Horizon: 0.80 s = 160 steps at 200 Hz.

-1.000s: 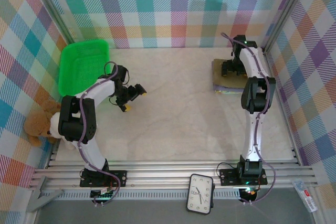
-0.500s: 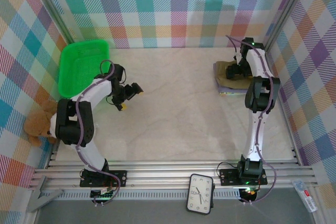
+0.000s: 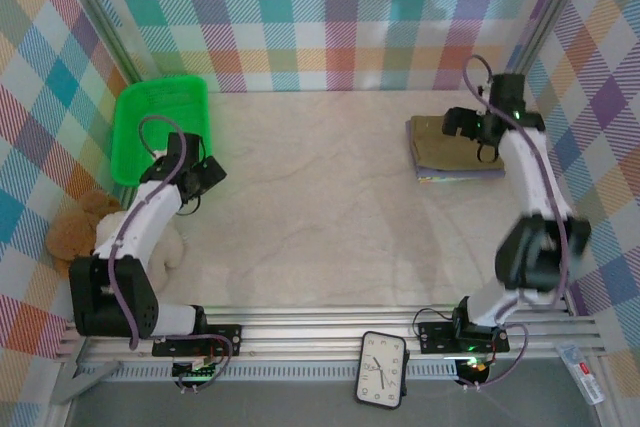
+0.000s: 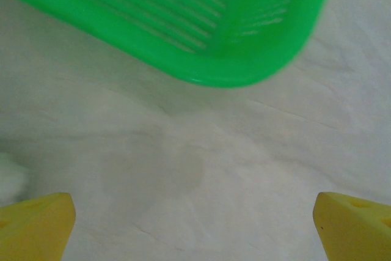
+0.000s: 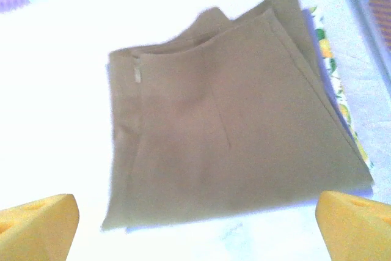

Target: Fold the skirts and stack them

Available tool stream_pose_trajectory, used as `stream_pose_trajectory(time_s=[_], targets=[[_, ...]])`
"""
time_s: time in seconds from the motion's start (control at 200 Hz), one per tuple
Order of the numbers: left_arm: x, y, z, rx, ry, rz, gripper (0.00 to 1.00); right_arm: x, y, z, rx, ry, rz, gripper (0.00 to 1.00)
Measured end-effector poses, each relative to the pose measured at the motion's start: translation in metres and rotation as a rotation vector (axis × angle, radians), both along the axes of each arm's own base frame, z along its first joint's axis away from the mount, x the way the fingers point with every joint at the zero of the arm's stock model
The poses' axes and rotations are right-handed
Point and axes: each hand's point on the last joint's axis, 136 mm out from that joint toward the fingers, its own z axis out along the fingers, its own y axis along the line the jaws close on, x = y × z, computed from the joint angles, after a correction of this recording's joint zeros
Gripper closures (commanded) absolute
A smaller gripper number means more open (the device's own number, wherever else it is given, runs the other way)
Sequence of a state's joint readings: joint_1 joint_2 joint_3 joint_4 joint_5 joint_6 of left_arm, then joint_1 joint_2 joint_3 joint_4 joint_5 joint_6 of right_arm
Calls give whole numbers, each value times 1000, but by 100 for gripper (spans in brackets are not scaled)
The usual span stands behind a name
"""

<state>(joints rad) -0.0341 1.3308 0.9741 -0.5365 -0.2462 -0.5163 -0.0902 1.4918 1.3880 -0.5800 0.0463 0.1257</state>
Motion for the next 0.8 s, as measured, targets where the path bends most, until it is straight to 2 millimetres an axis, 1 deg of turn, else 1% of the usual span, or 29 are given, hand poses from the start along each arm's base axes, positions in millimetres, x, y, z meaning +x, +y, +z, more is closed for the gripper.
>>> stream_pose_trajectory(time_s=[0.02,0.05,0.085,0.13,0.16,0.22,0.315,0.36,0.41,0.485,0.59,0.675,0.745,0.8], targets=[[-2,3,-2,28,-8,-6,0,-9,0,8,4,-57,-12,1],[-4,7,-5,56,-16,-16,0,-19,1,15,9,-121,-23,1],[-5,9,-10,83,-25,-32,0,-30,1,16,12,-183,-36,1],[-4,10,-16,104,-36,-58,0,-40,0,7,8,-227,-50,1],[-3,9,-20,114,-45,-81,0,-46,-1,-2,3,-245,-55,1],[1,5,-29,125,-59,-132,0,-55,-2,-31,-7,-234,-65,1],[13,-4,-36,129,-93,-225,0,-70,-4,-94,-18,-119,-73,1],[20,-10,-40,128,-109,-273,0,-77,-4,-117,-23,-75,-73,1],[27,-15,-47,128,-123,-320,0,-83,-4,-136,-31,-43,-69,1],[33,-22,-56,134,-150,-373,0,-84,-4,-158,-36,-27,-57,1],[36,-28,-70,141,-194,-424,0,-78,4,-176,-22,-25,-9,1],[38,-29,-81,152,-196,-444,0,-64,11,-173,-4,-89,34,1],[46,-29,-80,170,-227,-447,0,-52,17,-168,10,-150,70,1],[53,-29,-78,184,-252,-453,0,-42,25,-165,11,-194,110,1]])
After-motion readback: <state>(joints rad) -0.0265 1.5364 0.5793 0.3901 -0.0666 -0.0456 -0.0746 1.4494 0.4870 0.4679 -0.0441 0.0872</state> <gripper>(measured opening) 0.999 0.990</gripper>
